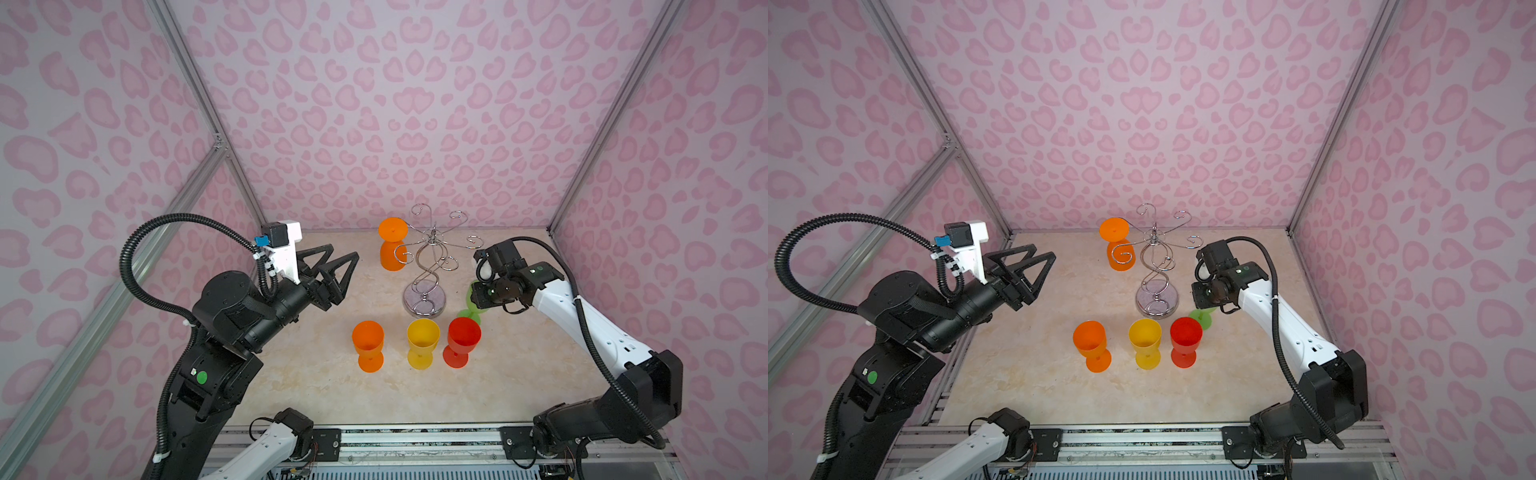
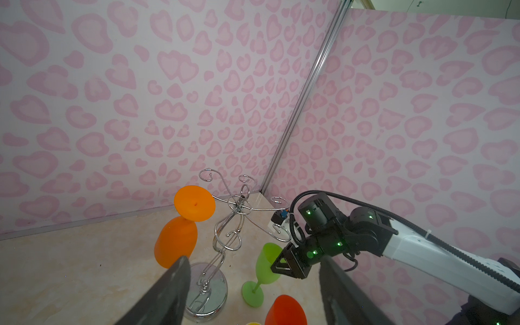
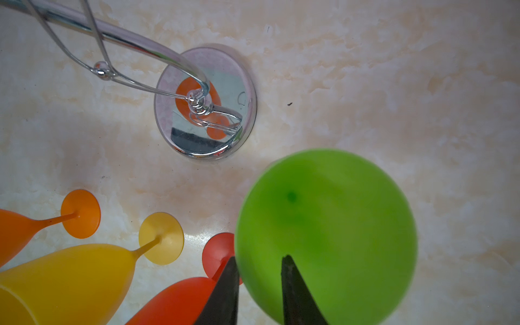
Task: Take the wine glass off the wine glass rack
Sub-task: 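Lower the green glass upright onto the table beside the red glass with the right gripper, then open and raise the right gripper while the left gripper nears the orange glass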
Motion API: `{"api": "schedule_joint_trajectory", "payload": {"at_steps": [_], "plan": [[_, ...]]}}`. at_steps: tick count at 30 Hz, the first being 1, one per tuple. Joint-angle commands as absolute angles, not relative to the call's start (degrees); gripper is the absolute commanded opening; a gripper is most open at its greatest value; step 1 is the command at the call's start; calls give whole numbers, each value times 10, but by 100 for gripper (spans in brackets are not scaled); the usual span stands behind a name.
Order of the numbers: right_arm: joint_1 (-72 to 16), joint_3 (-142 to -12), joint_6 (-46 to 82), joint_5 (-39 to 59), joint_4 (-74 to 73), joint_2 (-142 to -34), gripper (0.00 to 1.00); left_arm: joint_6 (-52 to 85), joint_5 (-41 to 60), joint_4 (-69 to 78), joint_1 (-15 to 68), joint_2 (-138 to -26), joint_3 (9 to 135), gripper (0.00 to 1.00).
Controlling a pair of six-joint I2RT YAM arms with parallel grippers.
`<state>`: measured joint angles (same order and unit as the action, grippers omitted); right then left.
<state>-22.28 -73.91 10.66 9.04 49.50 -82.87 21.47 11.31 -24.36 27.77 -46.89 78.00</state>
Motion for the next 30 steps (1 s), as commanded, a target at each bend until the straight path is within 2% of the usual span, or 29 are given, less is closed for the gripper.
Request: {"api": "schedule_joint_trajectory", "payload": {"at_steps": [1, 5, 15, 22, 30], "plan": [[-223, -746, 103, 78, 501, -821, 32, 221, 106, -237, 277, -467, 777, 74], [-224, -755, 109, 72, 504, -803, 37, 225, 99, -237, 277, -473, 774, 74], [-222, -753, 117, 67, 509, -734, 38, 253, 75, -224, 257, -511, 736, 75], [-210, -741, 122, 62, 523, -677, 40, 358, 205, -167, 172, -579, 725, 74], [-165, -711, 130, 68, 514, -609, 41, 459, 341, -78, 114, -680, 724, 73]]}}
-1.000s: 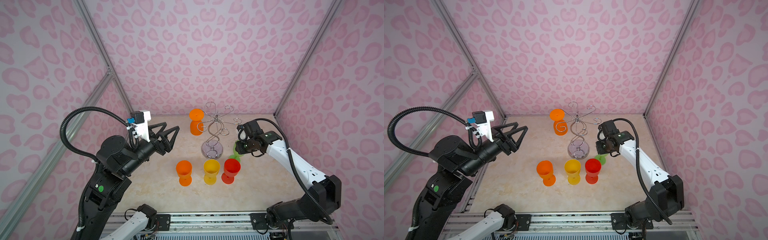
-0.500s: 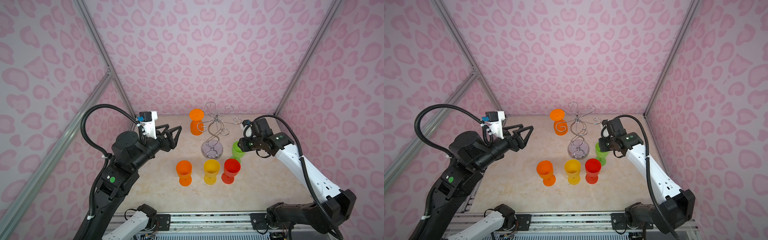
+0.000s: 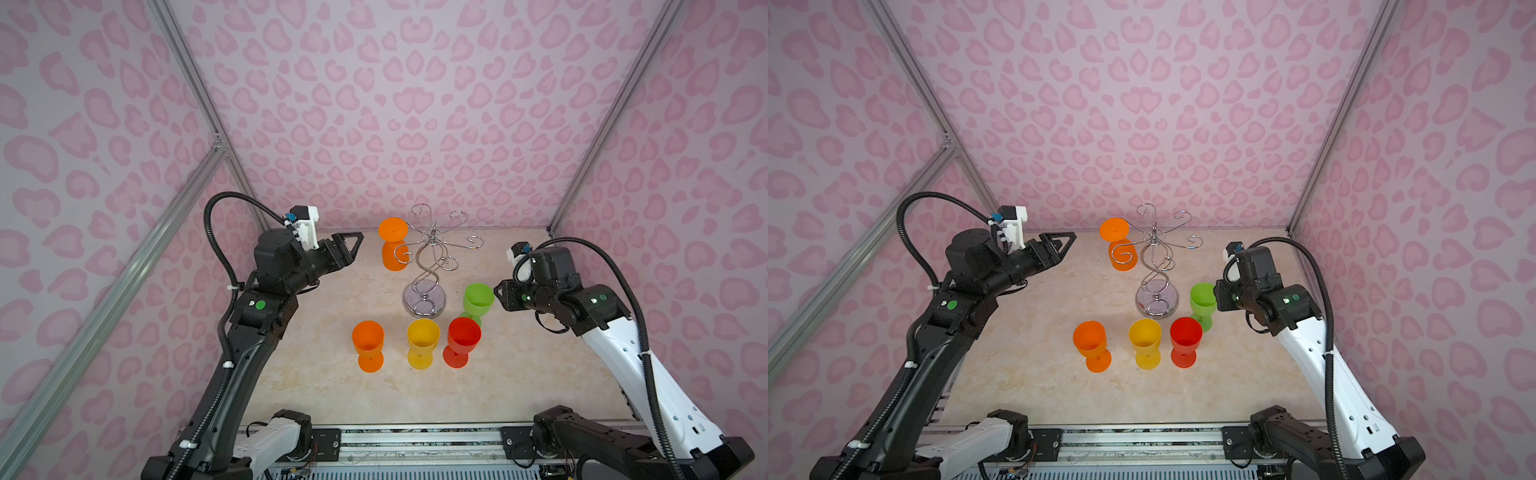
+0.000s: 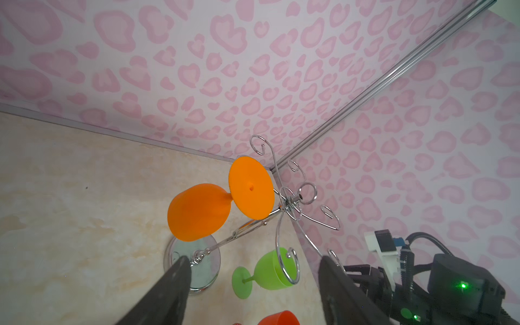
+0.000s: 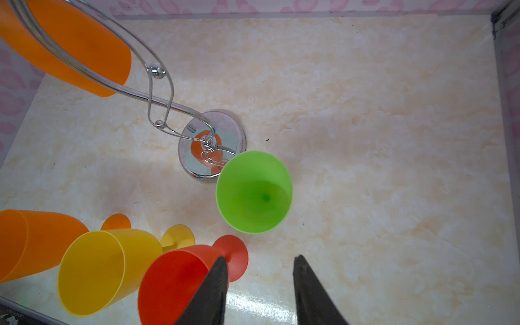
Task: Take the wine glass off the wine glass rack
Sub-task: 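Open and raise the right gripper while the left gripper nears the orange glass, then close the left gripper on the orange glass's base rim on the rack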
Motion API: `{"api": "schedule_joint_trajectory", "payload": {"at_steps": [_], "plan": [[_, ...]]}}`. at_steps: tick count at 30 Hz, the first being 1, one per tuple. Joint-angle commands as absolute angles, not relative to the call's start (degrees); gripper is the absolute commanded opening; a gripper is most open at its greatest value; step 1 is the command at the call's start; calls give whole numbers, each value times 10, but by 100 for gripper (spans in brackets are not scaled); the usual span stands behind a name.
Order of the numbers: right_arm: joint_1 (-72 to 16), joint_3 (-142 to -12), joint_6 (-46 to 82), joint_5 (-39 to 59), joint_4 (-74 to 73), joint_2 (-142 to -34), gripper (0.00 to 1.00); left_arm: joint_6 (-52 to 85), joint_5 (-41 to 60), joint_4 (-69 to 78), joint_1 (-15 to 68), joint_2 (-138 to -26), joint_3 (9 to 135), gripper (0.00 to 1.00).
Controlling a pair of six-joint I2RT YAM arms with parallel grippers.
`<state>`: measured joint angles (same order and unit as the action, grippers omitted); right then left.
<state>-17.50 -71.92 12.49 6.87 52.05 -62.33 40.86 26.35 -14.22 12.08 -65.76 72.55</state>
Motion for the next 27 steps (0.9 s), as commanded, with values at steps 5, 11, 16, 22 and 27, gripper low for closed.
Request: {"api": "schedule_joint_trajectory", "payload": {"at_steps": [5, 11, 16, 22, 27], "plan": [[-128, -687, 150, 77, 471, -553, 44, 524, 414, -5, 111, -751, 721, 73], [-93, -672, 156, 82, 450, -507, 46, 562, 430, 47, 111, -787, 703, 74], [-83, -665, 158, 92, 449, -503, 48, 584, 438, 63, 111, -807, 695, 75], [-80, -655, 161, 101, 439, -503, 48, 630, 448, 137, 111, -824, 669, 75], [-79, -651, 161, 106, 434, -504, 48, 672, 457, 191, 112, -838, 663, 72]]}}
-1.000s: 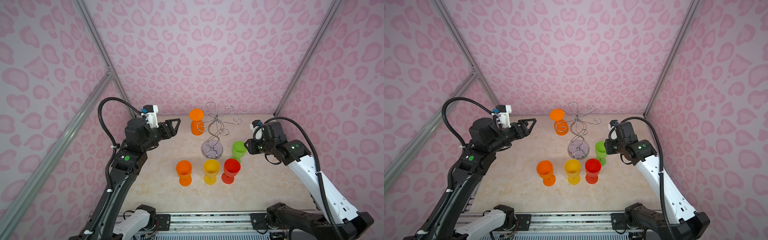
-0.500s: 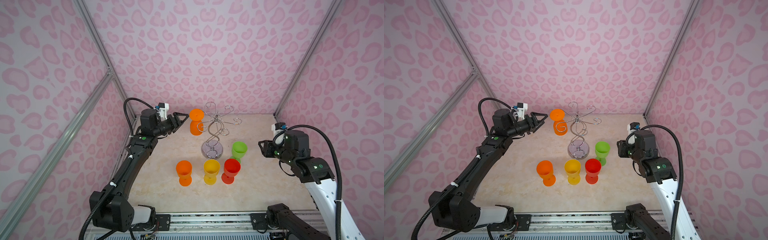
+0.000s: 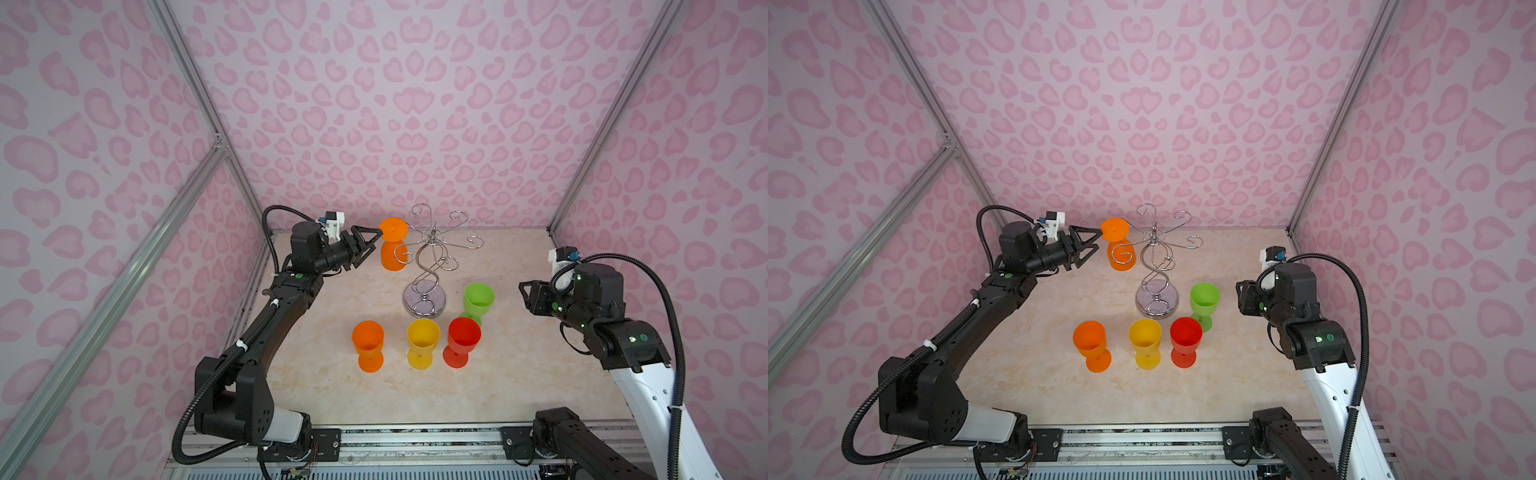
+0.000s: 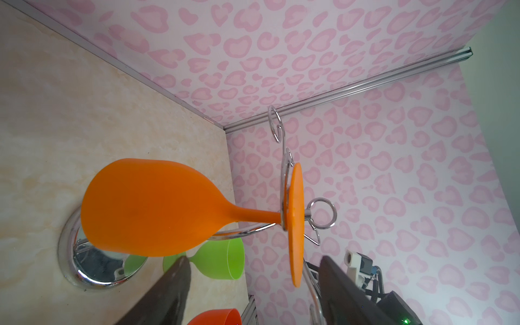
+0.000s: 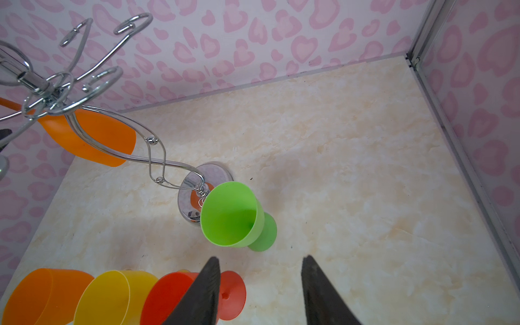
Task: Take the wine glass off the wine glass rack
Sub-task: 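Close the left gripper on the orange glass's base rim on the rack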
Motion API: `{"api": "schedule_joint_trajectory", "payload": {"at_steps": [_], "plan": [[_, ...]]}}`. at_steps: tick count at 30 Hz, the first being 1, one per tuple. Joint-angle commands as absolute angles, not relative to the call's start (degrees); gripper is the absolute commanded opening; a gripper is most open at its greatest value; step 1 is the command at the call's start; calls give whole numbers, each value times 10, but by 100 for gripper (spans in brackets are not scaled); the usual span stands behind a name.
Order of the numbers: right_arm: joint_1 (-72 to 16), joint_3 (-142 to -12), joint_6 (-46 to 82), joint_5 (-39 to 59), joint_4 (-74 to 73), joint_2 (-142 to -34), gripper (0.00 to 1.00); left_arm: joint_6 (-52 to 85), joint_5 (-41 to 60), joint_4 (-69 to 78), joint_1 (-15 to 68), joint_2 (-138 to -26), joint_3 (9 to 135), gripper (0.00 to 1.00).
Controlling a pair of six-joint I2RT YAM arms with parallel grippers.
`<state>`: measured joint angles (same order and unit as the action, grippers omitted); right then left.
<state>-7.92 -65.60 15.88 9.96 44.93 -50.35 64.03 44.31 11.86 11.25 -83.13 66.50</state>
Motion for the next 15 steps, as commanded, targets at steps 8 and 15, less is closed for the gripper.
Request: {"api": "schedule_joint_trajectory", "payload": {"at_steps": [8, 15], "plan": [[-77, -641, 164, 114, 427, -502, 48, 740, 476, 280, 121, -871, 663, 65], [-74, -638, 163, 114, 429, -501, 48, 751, 475, 294, 131, -883, 672, 52]]}}
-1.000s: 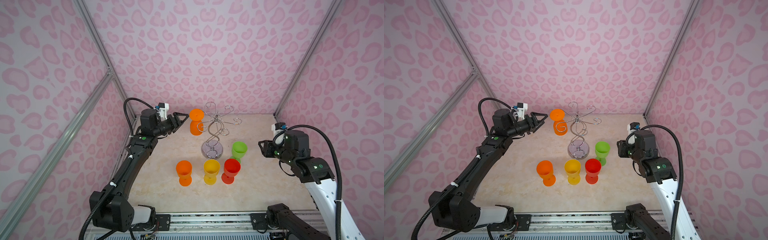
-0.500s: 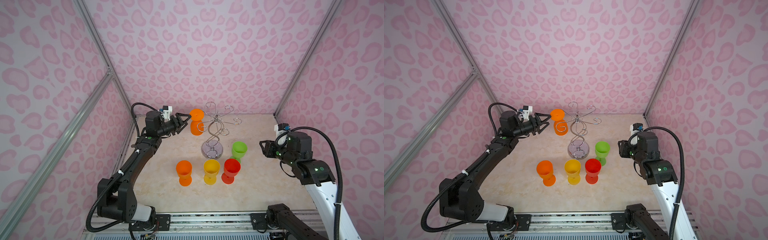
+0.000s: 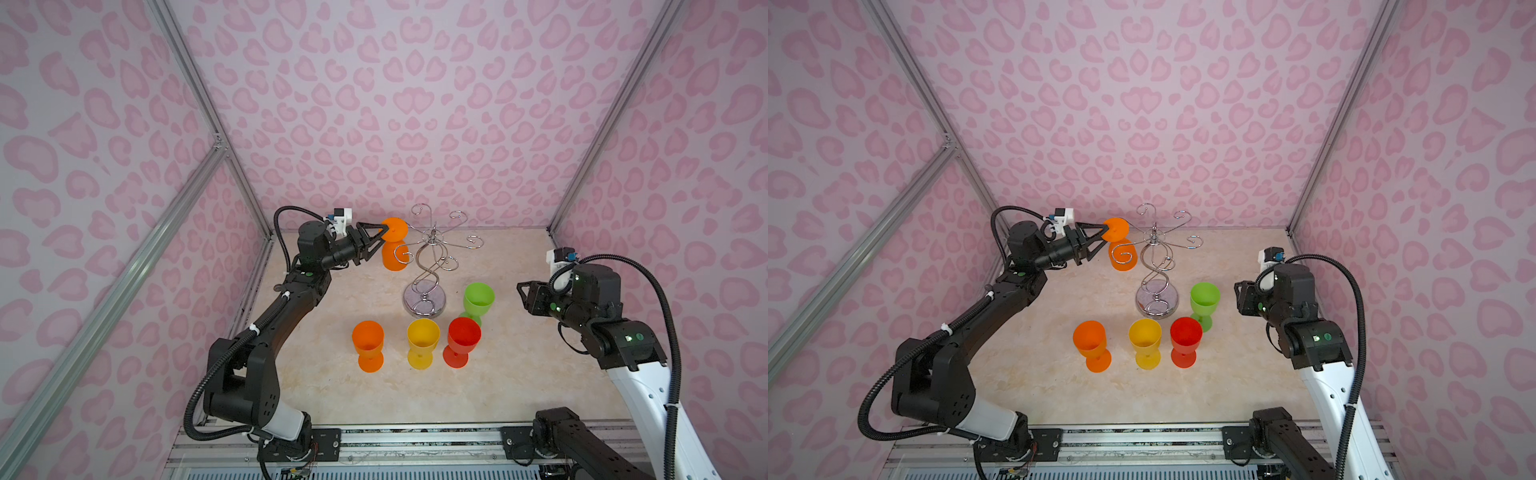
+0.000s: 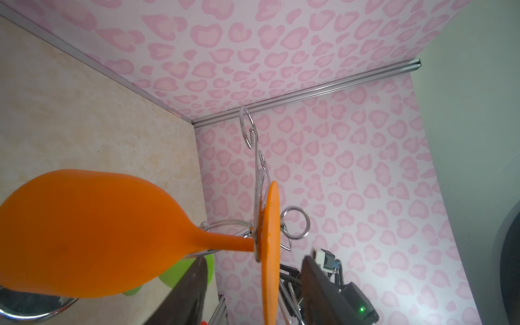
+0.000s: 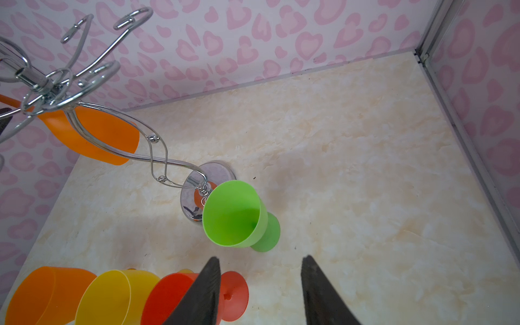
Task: Take the wine glass off the wine glass rack
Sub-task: 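Close the left gripper on the orange glass's base rim on the rack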
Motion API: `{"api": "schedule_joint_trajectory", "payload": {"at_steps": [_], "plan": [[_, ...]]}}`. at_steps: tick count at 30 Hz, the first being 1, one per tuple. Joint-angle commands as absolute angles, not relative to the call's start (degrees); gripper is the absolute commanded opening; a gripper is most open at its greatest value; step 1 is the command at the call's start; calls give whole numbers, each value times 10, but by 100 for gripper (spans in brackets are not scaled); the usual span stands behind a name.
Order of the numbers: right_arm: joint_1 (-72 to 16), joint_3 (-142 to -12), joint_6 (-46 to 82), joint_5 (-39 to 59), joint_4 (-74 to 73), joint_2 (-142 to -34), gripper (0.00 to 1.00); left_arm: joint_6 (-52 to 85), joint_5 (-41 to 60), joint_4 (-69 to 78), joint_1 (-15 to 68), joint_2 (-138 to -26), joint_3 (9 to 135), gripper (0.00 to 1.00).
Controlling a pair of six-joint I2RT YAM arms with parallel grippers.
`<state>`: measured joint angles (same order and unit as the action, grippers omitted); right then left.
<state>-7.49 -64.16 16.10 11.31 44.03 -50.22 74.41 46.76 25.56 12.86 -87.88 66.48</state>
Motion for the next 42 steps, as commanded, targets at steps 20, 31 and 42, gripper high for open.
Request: {"api": "schedule_joint_trajectory", "payload": {"at_steps": [20, 31, 42], "plan": [[-69, -626, 167, 123, 418, -502, 48, 753, 479, 287, 133, -871, 663, 23], [-68, -618, 169, 130, 413, -504, 48, 753, 475, 271, 133, -854, 666, 10], [-67, -615, 171, 134, 412, -501, 48, 783, 472, 268, 130, -845, 672, 2]]}}
